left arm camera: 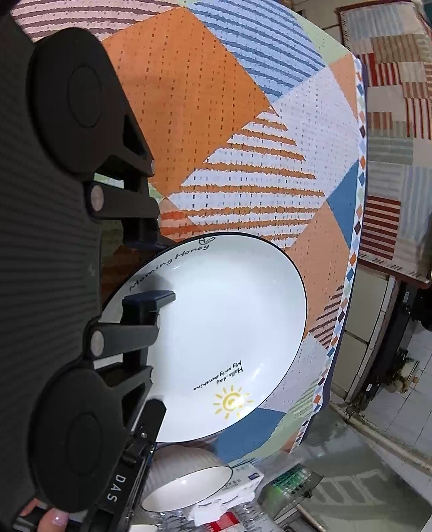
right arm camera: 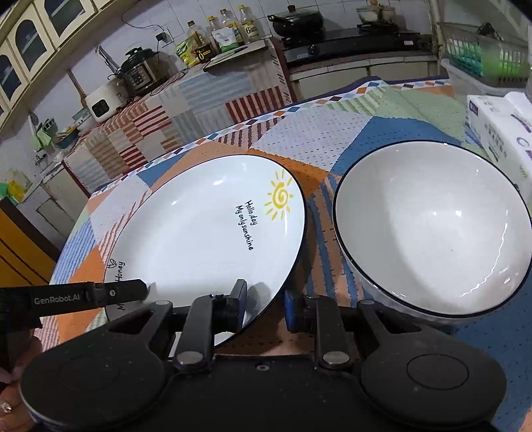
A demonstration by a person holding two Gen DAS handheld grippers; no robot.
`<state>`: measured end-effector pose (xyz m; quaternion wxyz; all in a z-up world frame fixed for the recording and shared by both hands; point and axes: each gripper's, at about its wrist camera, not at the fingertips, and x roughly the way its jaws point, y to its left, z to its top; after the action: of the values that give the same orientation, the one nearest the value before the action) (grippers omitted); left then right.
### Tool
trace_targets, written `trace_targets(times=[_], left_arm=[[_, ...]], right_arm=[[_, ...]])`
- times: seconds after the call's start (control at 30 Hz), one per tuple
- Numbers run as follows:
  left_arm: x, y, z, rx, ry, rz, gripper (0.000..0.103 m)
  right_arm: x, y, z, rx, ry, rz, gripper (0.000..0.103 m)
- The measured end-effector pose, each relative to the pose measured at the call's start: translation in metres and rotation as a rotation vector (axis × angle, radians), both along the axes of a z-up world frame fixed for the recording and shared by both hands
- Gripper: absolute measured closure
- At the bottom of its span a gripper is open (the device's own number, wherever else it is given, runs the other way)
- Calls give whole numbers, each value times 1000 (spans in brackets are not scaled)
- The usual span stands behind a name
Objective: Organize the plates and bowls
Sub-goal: 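Lift the sun-print plate and carry it over the plate stack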
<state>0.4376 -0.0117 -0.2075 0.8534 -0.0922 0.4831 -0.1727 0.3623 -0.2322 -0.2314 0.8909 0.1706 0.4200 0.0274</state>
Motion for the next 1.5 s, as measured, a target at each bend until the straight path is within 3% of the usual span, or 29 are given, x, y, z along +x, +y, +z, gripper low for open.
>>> trace_targets(times=[0.13, 0.33, 0.57, 0.67, 1.03, 1.2, 1.5], left_arm=[[5, 6, 2, -31, 66, 20, 80], [-19, 8, 14, 2, 63, -14, 80], [-61, 14, 55, 12, 17, -19, 80], [-80, 15, 76, 20, 2, -28, 80], [-150, 7, 128, 8, -66, -82, 80], [-183, 0, 127, 26, -55, -108, 80], [-209, -1, 92, 25, 30, -139, 80]], right_arm=[[1, -7, 1, 33, 12, 38, 81], [-8, -1, 15, 5, 20, 114, 80], [-30, -3, 46, 14, -42, 152, 80], [-48, 3, 61, -38, -97, 207, 80], [-118, -7, 119, -40, -136, 232, 79], [-158, -12, 119, -13, -132, 190, 79], [-195, -14, 91, 6, -44, 155, 79]])
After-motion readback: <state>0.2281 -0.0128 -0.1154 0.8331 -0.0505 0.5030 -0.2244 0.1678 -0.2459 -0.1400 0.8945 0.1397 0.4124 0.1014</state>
